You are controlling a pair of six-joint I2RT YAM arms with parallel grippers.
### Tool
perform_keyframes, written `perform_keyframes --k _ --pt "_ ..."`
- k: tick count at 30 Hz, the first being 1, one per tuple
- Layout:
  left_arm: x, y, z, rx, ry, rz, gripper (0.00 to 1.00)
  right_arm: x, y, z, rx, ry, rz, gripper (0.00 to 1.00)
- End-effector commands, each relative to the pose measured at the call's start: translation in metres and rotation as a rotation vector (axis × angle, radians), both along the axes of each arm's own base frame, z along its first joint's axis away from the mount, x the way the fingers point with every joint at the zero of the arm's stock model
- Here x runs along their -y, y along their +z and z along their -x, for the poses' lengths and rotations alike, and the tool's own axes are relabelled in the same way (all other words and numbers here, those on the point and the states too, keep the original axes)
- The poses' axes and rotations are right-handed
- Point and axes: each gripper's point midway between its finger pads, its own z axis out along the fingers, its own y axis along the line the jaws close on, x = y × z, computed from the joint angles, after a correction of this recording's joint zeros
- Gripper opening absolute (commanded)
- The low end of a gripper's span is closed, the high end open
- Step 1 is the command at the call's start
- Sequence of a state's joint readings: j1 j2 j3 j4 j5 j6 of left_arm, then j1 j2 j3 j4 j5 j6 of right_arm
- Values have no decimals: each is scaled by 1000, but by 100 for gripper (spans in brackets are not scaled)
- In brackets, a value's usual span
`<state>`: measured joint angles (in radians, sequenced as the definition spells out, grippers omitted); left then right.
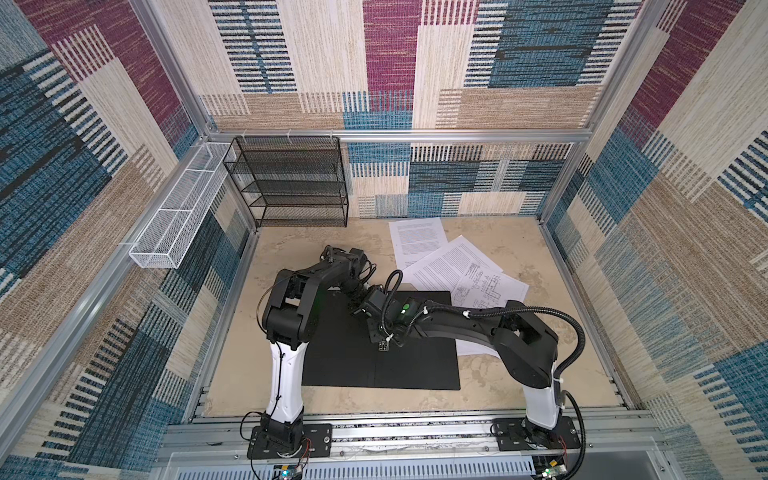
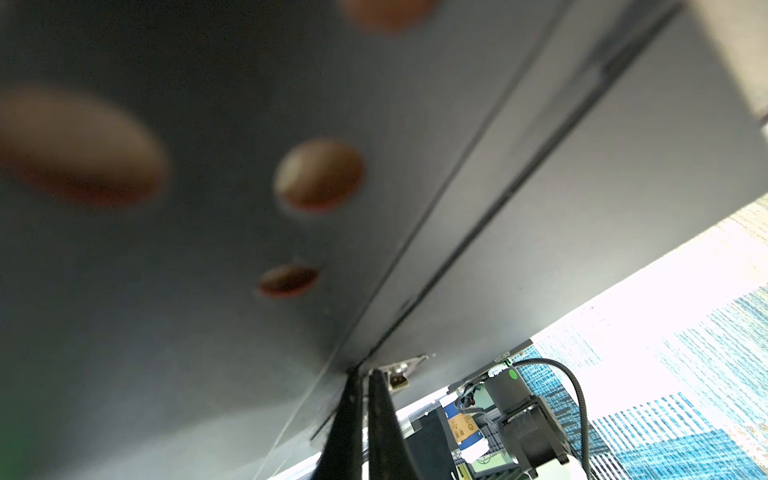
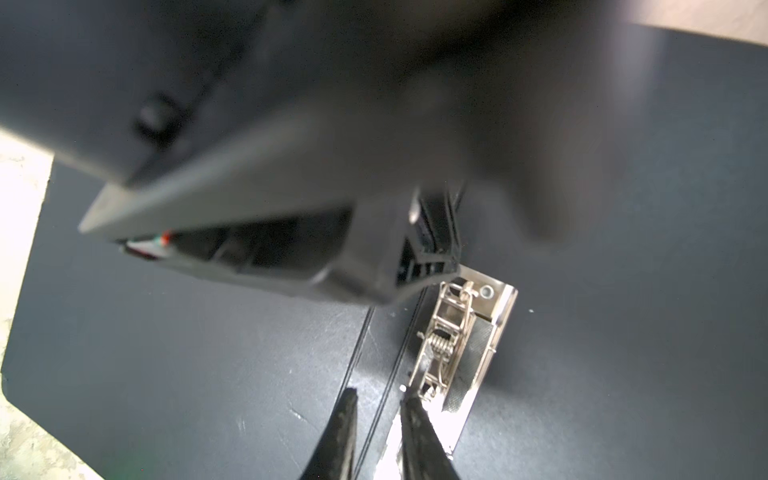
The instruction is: Put the files into the folder
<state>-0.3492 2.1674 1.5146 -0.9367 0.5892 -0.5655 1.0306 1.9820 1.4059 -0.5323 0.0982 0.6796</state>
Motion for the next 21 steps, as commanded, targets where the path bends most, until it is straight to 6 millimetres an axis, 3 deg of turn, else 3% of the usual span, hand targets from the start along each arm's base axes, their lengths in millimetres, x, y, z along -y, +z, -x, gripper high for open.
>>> perform_keyframes --k 1,10,14,21 --pt "-29 -29 -2 24 -8 -191 0 14 -17 40 -141 77 77 25" --pt "-29 -31 0 16 -6 -193 0 26 -21 58 -178 60 83 25" --pt "-29 -31 0 17 -6 -193 0 26 -17 55 -161 41 64 25" --pt "-29 -32 0 16 -1 -191 0 8 23 44 -98 -21 -118 31"
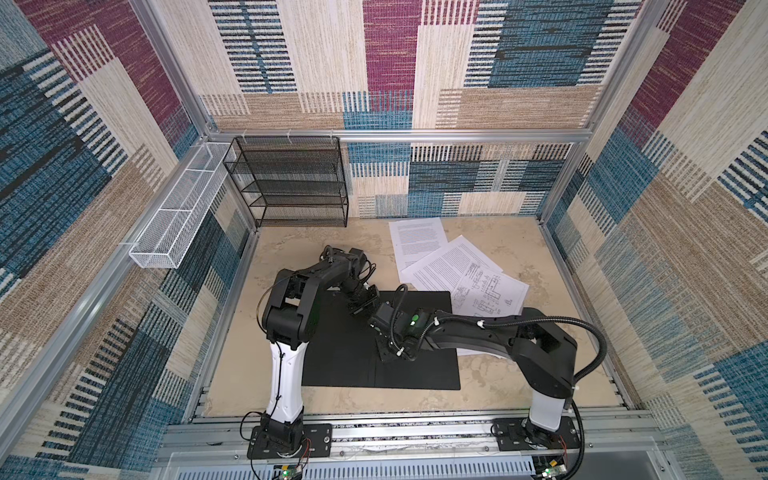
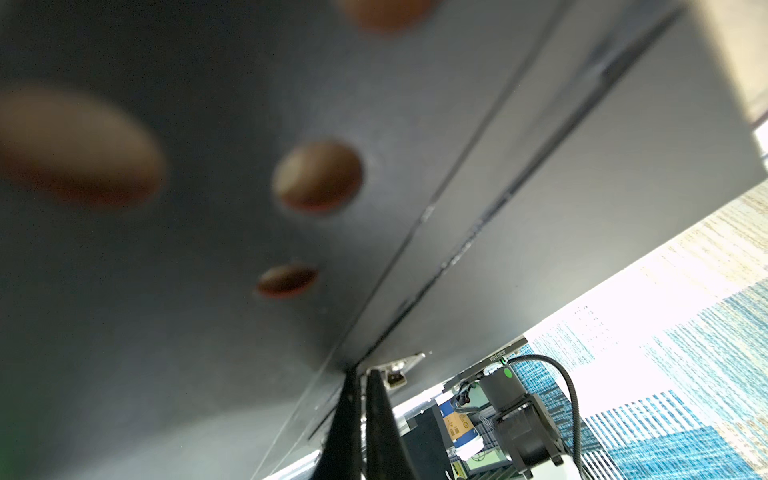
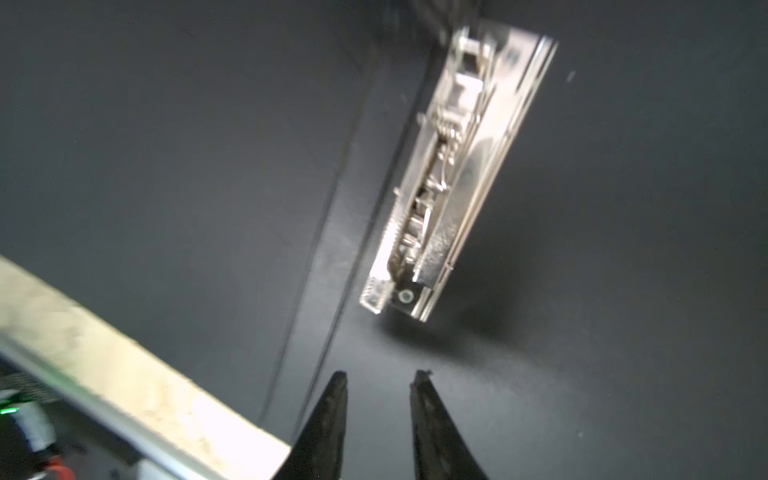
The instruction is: Put the files into the folder
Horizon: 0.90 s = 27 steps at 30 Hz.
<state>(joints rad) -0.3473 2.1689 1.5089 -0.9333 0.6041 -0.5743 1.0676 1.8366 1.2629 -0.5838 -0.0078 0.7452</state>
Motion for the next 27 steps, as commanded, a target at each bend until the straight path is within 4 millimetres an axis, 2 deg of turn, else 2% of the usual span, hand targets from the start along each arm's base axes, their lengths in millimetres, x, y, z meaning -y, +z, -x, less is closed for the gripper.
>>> perform_keyframes --k 1,7,13,22,27 --pt "-30 -31 -1 26 -13 -200 0 -15 14 -11 30 -60 -83 31" --pt "-30 -32 -1 27 -13 -199 0 -22 -1 -14 4 -72 -58 27" --pt "-30 -32 -1 24 -12 -200 0 -13 -6 -24 35 -100 -1 24" --pt "-31 -33 0 22 -10 -201 0 -4 -18 -27 38 -113 67 19" --pt "-31 -33 0 21 -11 -203 0 -7 -21 -25 32 -106 57 19"
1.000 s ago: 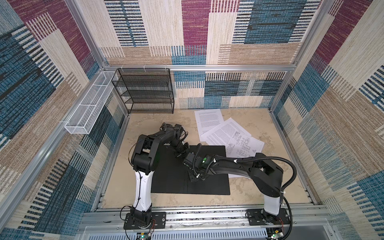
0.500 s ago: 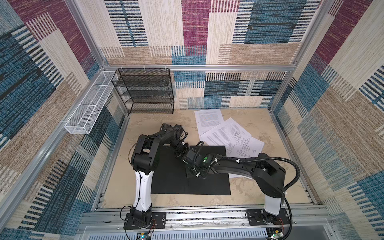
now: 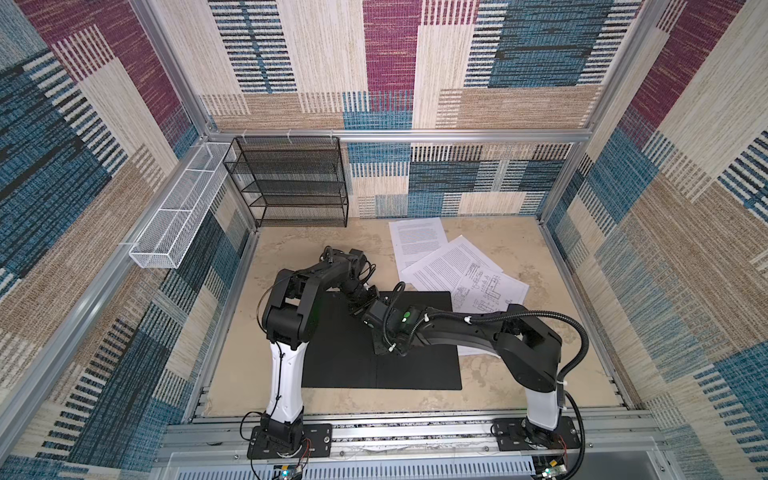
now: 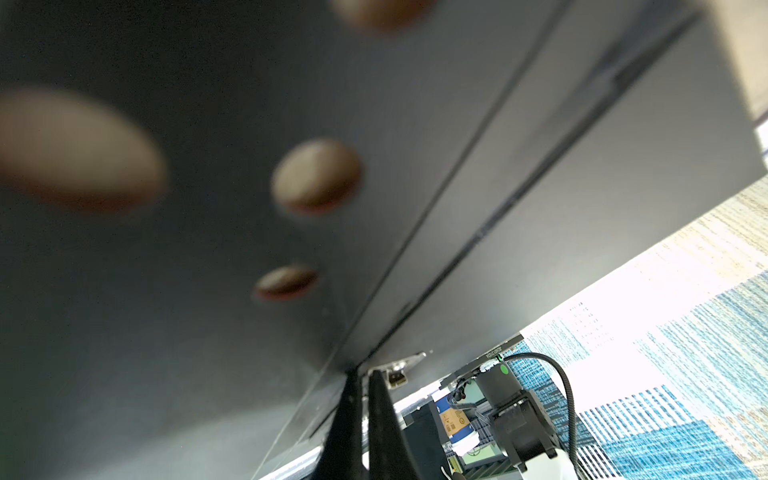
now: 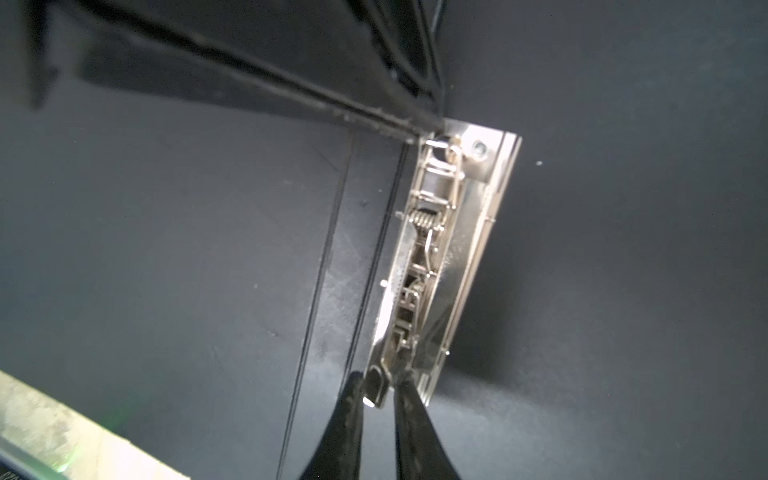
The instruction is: Put the files into the folder
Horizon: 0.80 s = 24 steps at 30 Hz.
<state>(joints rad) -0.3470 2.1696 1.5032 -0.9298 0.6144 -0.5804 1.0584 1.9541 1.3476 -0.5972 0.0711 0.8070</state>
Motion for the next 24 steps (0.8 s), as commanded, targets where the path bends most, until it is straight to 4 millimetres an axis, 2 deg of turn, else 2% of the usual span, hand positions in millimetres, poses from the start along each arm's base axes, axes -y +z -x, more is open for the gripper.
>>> perform_keyframes --k 1,13,24 --pt "-32 -33 -1 28 -19 -211 0 -2 0 -3 11 -10 -10 19" --pt "-31 -35 0 24 -16 -207 0 -6 -8 -1 -6 -3 -16 19" --pt "-33 -35 1 22 -14 -217 0 0 -13 0 -10 -8 11 11"
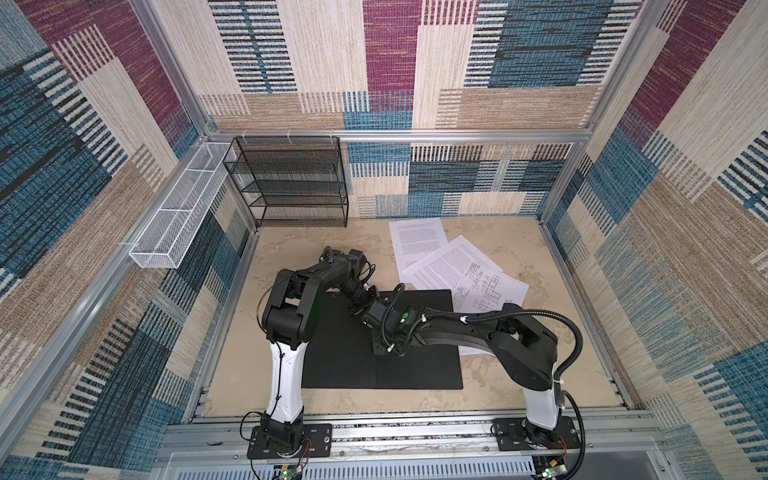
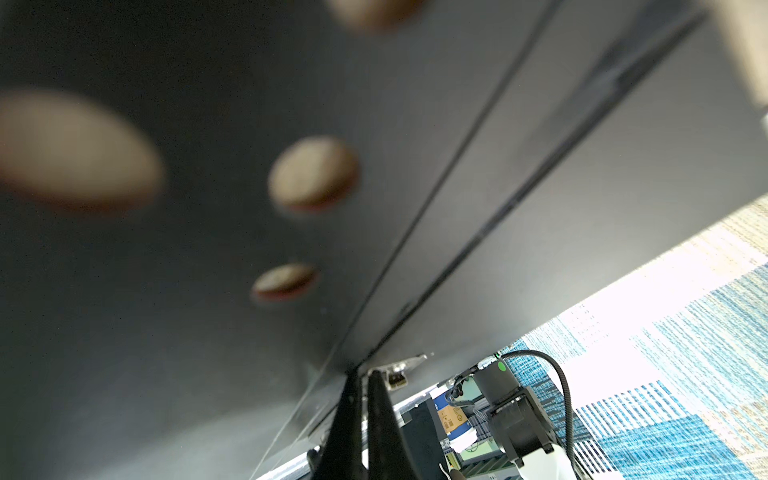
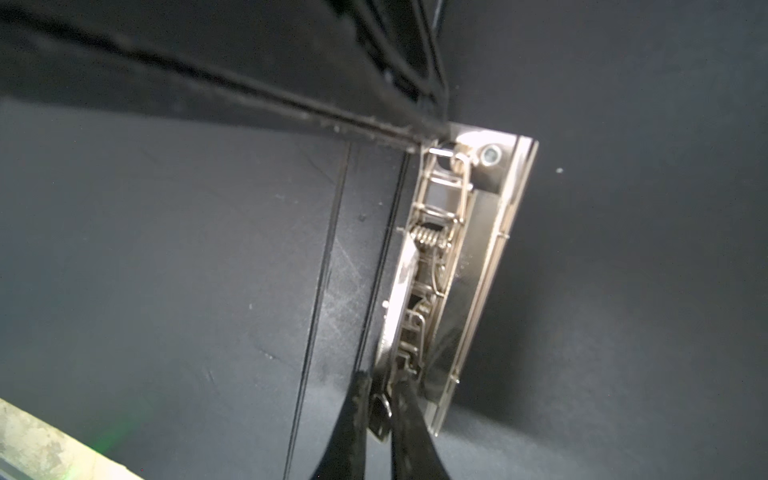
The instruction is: Put the files into the folder
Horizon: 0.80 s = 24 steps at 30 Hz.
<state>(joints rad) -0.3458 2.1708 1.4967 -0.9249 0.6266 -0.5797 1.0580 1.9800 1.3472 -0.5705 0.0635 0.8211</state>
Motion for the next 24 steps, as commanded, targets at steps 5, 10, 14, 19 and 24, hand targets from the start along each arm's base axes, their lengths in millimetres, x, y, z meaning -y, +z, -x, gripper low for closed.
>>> perform_keyframes --k 5,10,14,19,24 --pt "-35 -36 0 28 -16 -232 0 9 -2 2 6 1 33 7" --pt "-38 -37 0 23 -11 -239 0 17 -13 7 -10 3 55 9" --pt "-41 -38 0 23 -11 -252 0 25 -24 14 -25 11 48 8" --pt "-46 -40 0 23 -13 -274 0 43 -36 19 -73 -26 23 0" --pt "-47 -43 1 15 -14 -282 0 62 -51 19 -114 -95 35 2"
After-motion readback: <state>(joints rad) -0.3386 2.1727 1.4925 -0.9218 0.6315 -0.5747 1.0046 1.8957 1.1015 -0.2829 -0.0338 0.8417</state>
